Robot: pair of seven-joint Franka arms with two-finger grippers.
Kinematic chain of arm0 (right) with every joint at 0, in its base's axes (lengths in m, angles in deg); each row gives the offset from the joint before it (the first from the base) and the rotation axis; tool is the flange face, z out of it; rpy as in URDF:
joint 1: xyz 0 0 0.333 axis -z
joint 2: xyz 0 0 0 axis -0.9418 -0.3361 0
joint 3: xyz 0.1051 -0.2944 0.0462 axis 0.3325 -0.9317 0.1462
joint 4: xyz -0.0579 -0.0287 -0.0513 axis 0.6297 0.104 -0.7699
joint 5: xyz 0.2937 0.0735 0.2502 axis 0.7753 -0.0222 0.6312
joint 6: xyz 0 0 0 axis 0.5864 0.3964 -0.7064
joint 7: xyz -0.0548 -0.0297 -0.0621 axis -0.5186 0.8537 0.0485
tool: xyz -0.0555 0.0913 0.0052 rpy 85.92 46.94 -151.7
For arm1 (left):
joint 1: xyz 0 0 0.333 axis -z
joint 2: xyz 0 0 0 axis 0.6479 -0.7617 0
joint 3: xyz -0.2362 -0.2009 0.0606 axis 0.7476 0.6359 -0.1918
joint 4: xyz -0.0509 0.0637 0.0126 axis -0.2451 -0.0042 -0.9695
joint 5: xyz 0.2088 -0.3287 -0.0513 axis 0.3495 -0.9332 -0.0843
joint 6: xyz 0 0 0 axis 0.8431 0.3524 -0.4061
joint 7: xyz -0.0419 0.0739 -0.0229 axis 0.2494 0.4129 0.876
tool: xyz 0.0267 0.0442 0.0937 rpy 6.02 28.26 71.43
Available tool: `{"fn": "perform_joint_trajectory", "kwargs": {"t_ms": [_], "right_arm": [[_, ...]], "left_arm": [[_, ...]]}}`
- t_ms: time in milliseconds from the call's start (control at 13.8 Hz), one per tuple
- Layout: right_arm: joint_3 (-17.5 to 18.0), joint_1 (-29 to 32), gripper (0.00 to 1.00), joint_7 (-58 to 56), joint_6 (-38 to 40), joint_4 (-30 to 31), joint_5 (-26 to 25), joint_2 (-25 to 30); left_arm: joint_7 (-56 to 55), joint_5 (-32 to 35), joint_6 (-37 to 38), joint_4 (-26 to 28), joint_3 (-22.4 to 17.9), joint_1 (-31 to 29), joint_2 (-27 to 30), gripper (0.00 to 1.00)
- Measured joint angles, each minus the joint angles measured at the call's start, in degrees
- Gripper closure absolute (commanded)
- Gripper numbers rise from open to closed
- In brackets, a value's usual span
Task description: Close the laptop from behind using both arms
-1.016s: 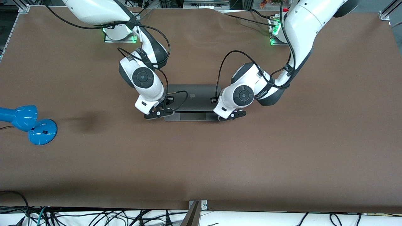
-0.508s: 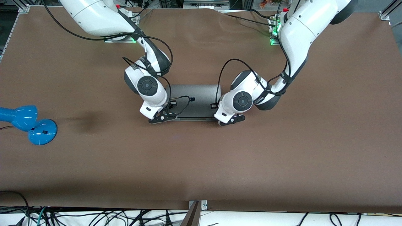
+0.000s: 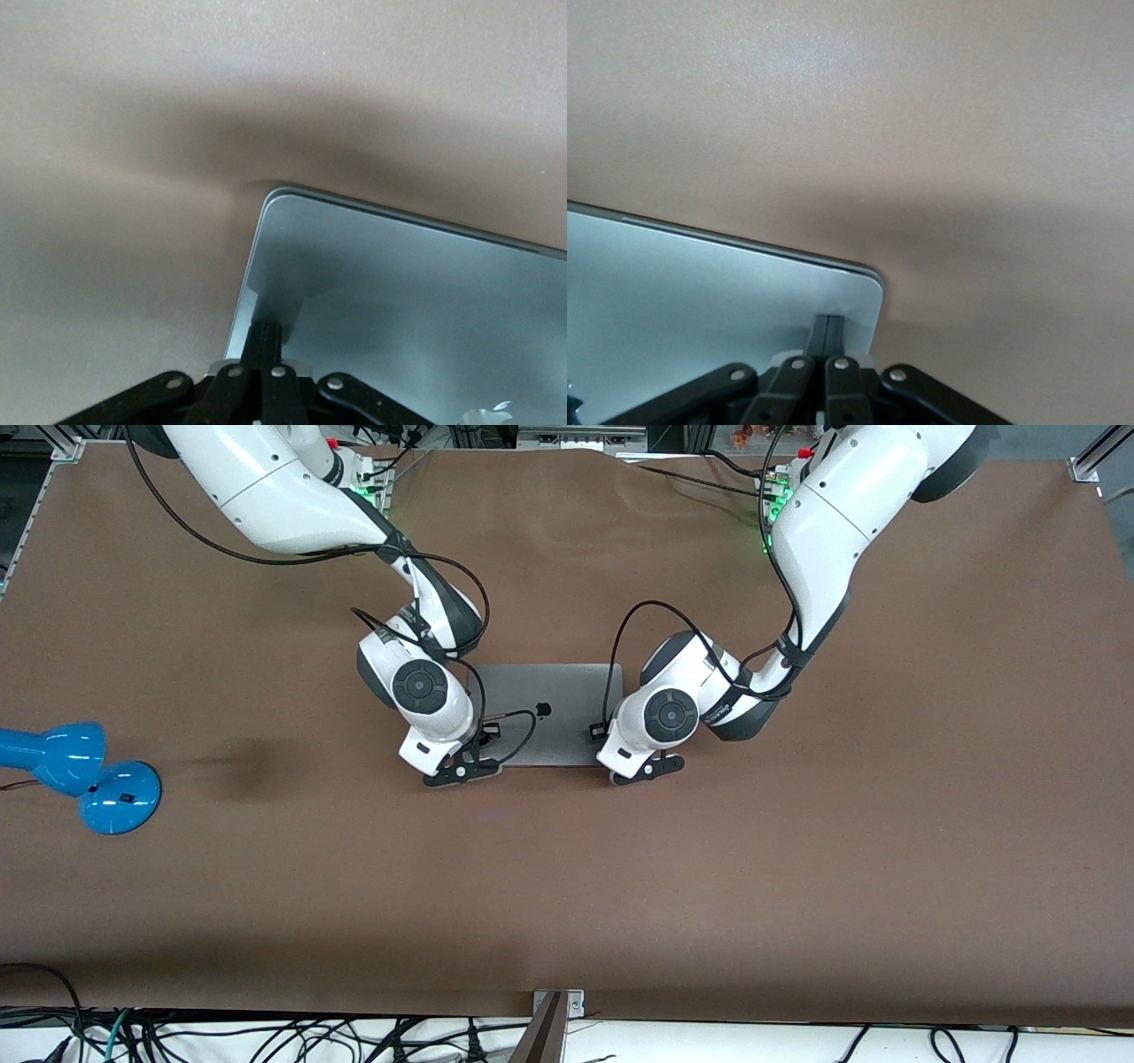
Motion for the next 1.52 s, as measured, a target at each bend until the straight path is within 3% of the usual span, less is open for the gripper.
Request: {"fn": "perform_joint_trajectory", "kwargs": {"t_ms": [73,145,218,290,435,508,580,653,1161,1523], "right_arm": [[-0.01,0.01,1.0,0.0,-0.13,-0.11,-0.06,-0.23],[-0.01,-0.01,1.0,0.0,-0.13,-0.19,-0.06,-0.21],[-0.01,-0.01,1.0,0.0,-0.15,-0.4,-0.06,-0.23],[-0.01,-0.02,1.0,0.0,-0.16,-0.7,-0.06,-0.25],[-0.01,-0.01,1.0,0.05,-0.17,-1.41,-0.06,-0.27],[-0.02,0.01,0.89,0.08,-0.17,-1.87,-0.06,-0.27],[-0.03,0.04,0.26,0.08,-0.16,-2.32,-0.06,-0.27],[-0.04,0.1,0.0,0.1,0.06,-2.89,-0.06,-0.25],[-0.17,0.63,0.0,0.13,4.55,-4.93,-0.06,4.37],[-0.43,4.21,0.0,0.11,11.87,-4.95,-0.06,7.93]], "left_arm": [[0.0,0.0,-0.09,-0.05,-0.02,0.0,-0.14,0.91],[0.0,0.0,-0.09,-0.07,-0.01,0.0,-0.14,0.57],[0.0,0.0,-0.12,-0.1,-0.02,0.01,-0.15,0.12],[0.0,0.0,-0.13,-0.12,-0.04,0.01,-0.15,0.0],[0.0,0.0,-0.17,-0.19,-0.12,0.0,-0.15,0.0],[0.0,0.0,-0.25,-0.23,-0.15,0.0,-0.15,0.0],[0.0,0.0,-0.39,-0.28,-0.18,-0.02,-0.15,0.0],[0.0,0.0,-0.52,-0.4,-0.23,-0.07,-0.15,0.0],[0.04,1.15,-0.36,-2.37,-0.27,-0.26,1.68,0.0],[0.45,3.86,7.36,-2.93,-0.28,-1.45,9.38,0.0]]}}
